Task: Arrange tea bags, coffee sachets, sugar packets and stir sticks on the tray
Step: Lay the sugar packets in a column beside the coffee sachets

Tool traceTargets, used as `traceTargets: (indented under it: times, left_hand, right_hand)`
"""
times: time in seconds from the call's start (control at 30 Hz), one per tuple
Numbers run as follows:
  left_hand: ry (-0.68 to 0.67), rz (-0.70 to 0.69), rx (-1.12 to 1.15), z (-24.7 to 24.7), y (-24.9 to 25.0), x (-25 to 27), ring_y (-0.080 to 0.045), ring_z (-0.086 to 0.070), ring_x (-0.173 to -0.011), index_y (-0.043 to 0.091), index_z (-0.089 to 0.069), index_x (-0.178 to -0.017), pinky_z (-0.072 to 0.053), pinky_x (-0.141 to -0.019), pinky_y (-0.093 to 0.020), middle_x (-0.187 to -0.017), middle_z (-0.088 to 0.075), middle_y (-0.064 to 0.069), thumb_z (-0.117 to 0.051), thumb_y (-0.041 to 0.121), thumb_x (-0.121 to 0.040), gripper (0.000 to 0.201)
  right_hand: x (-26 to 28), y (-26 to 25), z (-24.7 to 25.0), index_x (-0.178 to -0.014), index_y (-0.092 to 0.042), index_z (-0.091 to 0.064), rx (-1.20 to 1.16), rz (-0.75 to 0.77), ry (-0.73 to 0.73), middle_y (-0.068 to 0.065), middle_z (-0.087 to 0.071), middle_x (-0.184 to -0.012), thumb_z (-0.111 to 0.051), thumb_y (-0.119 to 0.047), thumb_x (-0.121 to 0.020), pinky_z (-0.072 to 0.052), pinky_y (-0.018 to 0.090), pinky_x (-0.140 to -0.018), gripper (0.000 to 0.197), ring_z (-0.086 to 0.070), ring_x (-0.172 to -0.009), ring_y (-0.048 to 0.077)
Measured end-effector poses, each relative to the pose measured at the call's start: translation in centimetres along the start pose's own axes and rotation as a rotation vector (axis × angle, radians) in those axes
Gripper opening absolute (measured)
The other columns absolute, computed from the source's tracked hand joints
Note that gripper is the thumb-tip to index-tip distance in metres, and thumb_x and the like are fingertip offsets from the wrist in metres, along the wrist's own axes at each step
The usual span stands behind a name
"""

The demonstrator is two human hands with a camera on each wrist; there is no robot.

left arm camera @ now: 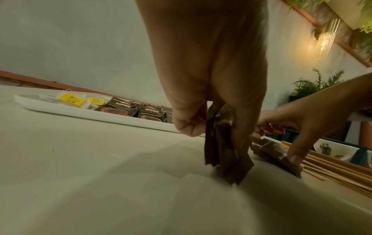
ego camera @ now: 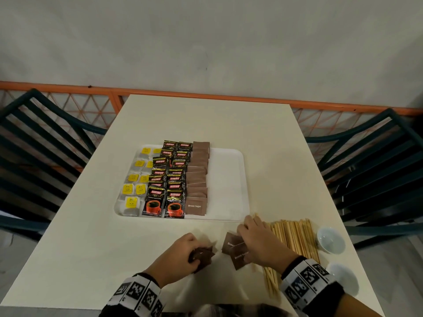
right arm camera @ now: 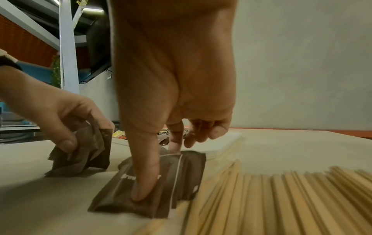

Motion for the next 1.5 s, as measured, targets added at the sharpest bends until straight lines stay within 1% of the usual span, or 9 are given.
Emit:
traceTargets:
  times: [0.33, 0.57, 0.73, 0.9, 1.1, 1.2, 1.3, 1.4, 1.5]
  left_hand:
    - [-0.030, 0.140, 0.135, 0.7, -0.7, 0.1, -0.003, -0.055, -0.087, 0.024, -0.051, -0.118, -0.045, -0.072, -0.008, -0.098, -0.055, 0.010, -0.055, 0.016, -0.088, 0.032]
    - [0.093, 0.211, 0.789, 3.4, 1.1, 0.0, -0.022, -0.068, -0.073, 0.012, -0.060, -0.108, -0.052, -0.062, -0.033, -0.088, -0.071, -0.014, -0.060, 0.004, -0.080, 0.029]
    - [0.224, 0.185, 1.201, 5.3, 2.7, -0.3, -0.028, -0.057, -0.062, 0.007, -0.060, -0.104, -0.040, -0.057, -0.033, -0.076, -0.063, -0.016, -0.065, 0.031, -0.055, 0.054]
    - [0.198, 0.188, 1.396, 6.0, 3.9, -0.4, -0.025, -0.065, -0.066, 0.007, -0.073, -0.083, -0.047, -0.062, -0.035, -0.079, -0.070, -0.016, -0.049, 0.029, -0.085, 0.032]
    - [0.113, 0.267, 1.446, 6.5, 3.5, 0.3, -0.022, -0.069, -0.071, 0.006, -0.074, -0.080, -0.058, -0.070, -0.040, -0.084, -0.072, -0.017, -0.053, 0.015, -0.074, 0.023]
    - [0.157, 0.297, 1.475, 6.5, 3.3, 0.5, -0.020, -0.062, -0.057, 0.004, -0.069, -0.078, -0.052, -0.058, -0.031, -0.070, -0.068, -0.014, -0.051, 0.011, -0.072, 0.020]
    - [0.184, 0.302, 1.494, 6.3, 3.4, 0.4, -0.022, -0.065, -0.061, 0.003, -0.066, -0.078, -0.051, -0.054, -0.032, -0.069, -0.065, -0.015, -0.048, 0.008, -0.071, 0.020]
    - [0.206, 0.328, 1.506, 5.8, 2.9, 0.4, -0.021, -0.067, -0.066, 0.003, -0.063, -0.078, -0.052, -0.056, -0.031, -0.074, -0.062, -0.017, -0.052, 0.010, -0.074, 0.014]
    - [0.141, 0.283, 1.503, 6.0, 2.3, 0.7, -0.021, -0.066, -0.077, 0.002, -0.064, -0.082, -0.053, -0.064, -0.031, -0.082, -0.063, -0.017, -0.076, 0.016, -0.044, 0.042]
  right_hand:
    - [0.1, -0.9, 1.0, -0.108, -0.021, -0.048, -0.282, 0.155, -0.029, 0.002, -0.062, -0.109, -0.057, -0.022, -0.087, -0.032, 0.035, -0.097, 0.023, -0.050, -0.102, 0.020]
    - [-1.2, -3.3, 4.2, -0.122, -0.015, -0.043, -0.956, 0.222, -0.028, -0.009, -0.059, -0.091, -0.060, -0.016, -0.088, -0.049, 0.024, -0.074, 0.037, -0.058, -0.077, 0.006]
    - [-2.7, -5.2, 5.5, -0.137, -0.018, -0.034, -1.011, 0.198, -0.077, 0.001, -0.035, -0.115, -0.051, -0.022, -0.094, -0.046, 0.026, -0.095, 0.047, -0.050, -0.104, 0.016]
    - [-3.8, -6.9, 6.2, -0.138, -0.016, -0.036, -1.018, 0.222, -0.037, 0.004, -0.029, -0.138, -0.051, -0.024, -0.095, -0.042, 0.024, -0.101, 0.046, -0.045, -0.119, 0.016]
    - [-4.4, -7.7, 6.2, -0.147, -0.026, -0.020, -0.625, 0.260, 0.187, -0.002, -0.024, -0.147, -0.053, -0.051, -0.086, -0.023, 0.032, -0.112, 0.073, -0.021, -0.131, 0.018]
    - [-3.6, -8.1, 6.5, -0.147, -0.033, 0.007, -0.529, 0.317, 0.364, -0.004, -0.008, -0.155, -0.036, -0.070, -0.078, -0.012, 0.027, -0.111, 0.090, -0.010, -0.139, 0.015]
    - [-2.8, -9.2, 6.6, -0.141, -0.041, 0.016, -0.563, 0.450, 0.324, -0.007, 0.005, -0.158, -0.061, -0.064, -0.073, -0.006, 0.029, -0.114, 0.105, 0.001, -0.144, 0.012]
    - [-2.9, -10.0, 6.6, -0.147, -0.033, -0.005, -0.551, 0.498, 0.372, -0.001, -0.017, -0.153, -0.074, -0.058, -0.064, -0.007, 0.033, -0.118, 0.111, -0.009, -0.141, 0.011]
    - [-3.3, -10.1, 6.6, -0.138, -0.021, -0.031, -0.605, 0.462, 0.445, 0.002, -0.041, -0.131, -0.072, -0.052, -0.070, -0.027, 0.034, -0.113, 0.085, -0.032, -0.123, 0.013]
Point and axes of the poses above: each hand's wrist, its own x-axis away from the middle knuckle, its own z-axis out of the back of the hand, y = z × x, the point moved 2 cm from there along -x, towards the middle knuckle
